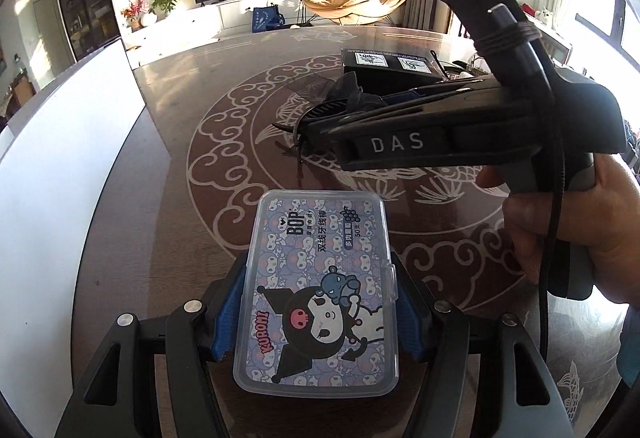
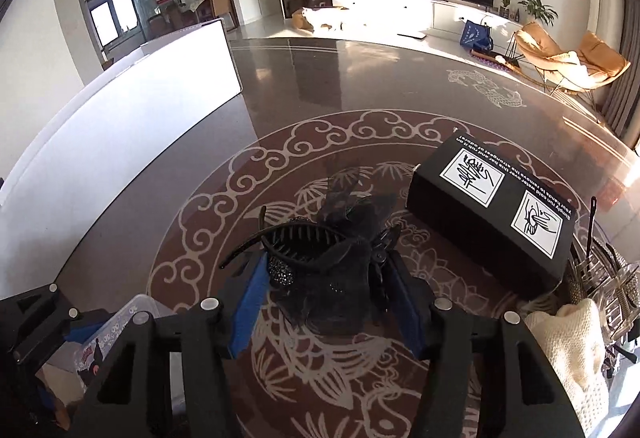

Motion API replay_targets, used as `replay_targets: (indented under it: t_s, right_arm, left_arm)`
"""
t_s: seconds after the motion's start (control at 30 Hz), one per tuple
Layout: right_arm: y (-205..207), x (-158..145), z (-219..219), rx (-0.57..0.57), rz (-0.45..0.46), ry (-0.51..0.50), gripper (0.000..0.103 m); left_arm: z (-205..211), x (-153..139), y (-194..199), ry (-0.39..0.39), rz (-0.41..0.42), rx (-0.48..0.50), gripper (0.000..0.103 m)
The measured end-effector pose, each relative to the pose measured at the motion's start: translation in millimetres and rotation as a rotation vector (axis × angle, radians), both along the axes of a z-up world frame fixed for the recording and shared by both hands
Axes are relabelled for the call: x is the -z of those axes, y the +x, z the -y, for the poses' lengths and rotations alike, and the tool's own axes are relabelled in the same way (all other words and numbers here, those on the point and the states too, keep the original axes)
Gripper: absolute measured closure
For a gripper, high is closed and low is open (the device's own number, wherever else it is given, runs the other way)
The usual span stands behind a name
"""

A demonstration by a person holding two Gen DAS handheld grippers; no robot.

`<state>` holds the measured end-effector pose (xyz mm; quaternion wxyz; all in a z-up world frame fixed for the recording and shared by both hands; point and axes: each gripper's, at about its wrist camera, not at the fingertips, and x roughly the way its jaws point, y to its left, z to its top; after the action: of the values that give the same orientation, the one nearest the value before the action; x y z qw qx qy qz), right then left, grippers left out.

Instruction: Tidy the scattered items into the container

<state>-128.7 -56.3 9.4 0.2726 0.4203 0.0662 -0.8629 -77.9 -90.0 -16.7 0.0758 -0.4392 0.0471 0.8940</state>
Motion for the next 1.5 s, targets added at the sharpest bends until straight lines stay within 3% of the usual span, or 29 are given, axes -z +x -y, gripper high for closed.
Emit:
replay_targets:
  t_s: [0.1, 0.27, 0.4, 0.5, 0.6, 0.77, 1.0, 1.2, 1.33, 1.5]
  right_arm:
    - [14.8, -1.0, -19.1, 0.013, 0.004, -0.018, 0.045]
    - [73.2, -1.4, -79.1, 0.071, 0.01, 0.013, 0.044]
    - [119.8, -2.0, -128.7, 0.203, -0.002, 0.047, 0.044]
    - [131.8, -4.1, -151.8, 0.294, 0.003, 0.035, 0.044]
    - [134.5, -4.9, -152.3, 0.312, 0.003, 0.045, 0.041]
    - [141.7, -1.8, -136.9, 0.308, -0.019, 0.142, 0.032]
    - [139.0, -3.2, -153.0, 0.346, 0.002, 0.076, 0.03]
    - [137.8, -4.3, -151.1, 0.345, -0.001, 0.092, 0.029]
    - [138.9, -3.8, -151.2, 0.344, -0.001, 0.094, 0.029]
    - [138.7, -2.9, -148.9, 0.342, -0.002, 0.103, 0.028]
  left_arm:
    - [-0.2, 0.5, 0.2, 0.0, 0.0, 0.0, 0.038]
    - [-0.2, 0.6, 0.0, 0.0, 0.0, 0.0, 0.038]
    - [-0.3, 0.8, 0.2, -0.002, 0.0, -0.001, 0.038]
    - [-0.4, 1.0, 0.2, -0.003, 0.0, -0.001, 0.038]
    - [0.6, 1.2, 0.2, -0.007, -0.001, -0.009, 0.037]
    - [4.3, 2.2, 1.0, 0.002, 0.001, -0.024, 0.035]
    - [9.0, 1.6, 0.2, 0.003, 0.007, -0.036, 0.03]
    - [9.6, 1.8, -1.0, 0.006, 0.013, -0.04, 0.026]
    - [9.5, 4.3, -2.4, 0.006, 0.031, -0.034, 0.011]
    - [8.2, 4.7, -2.0, 0.005, 0.034, -0.029, 0.01]
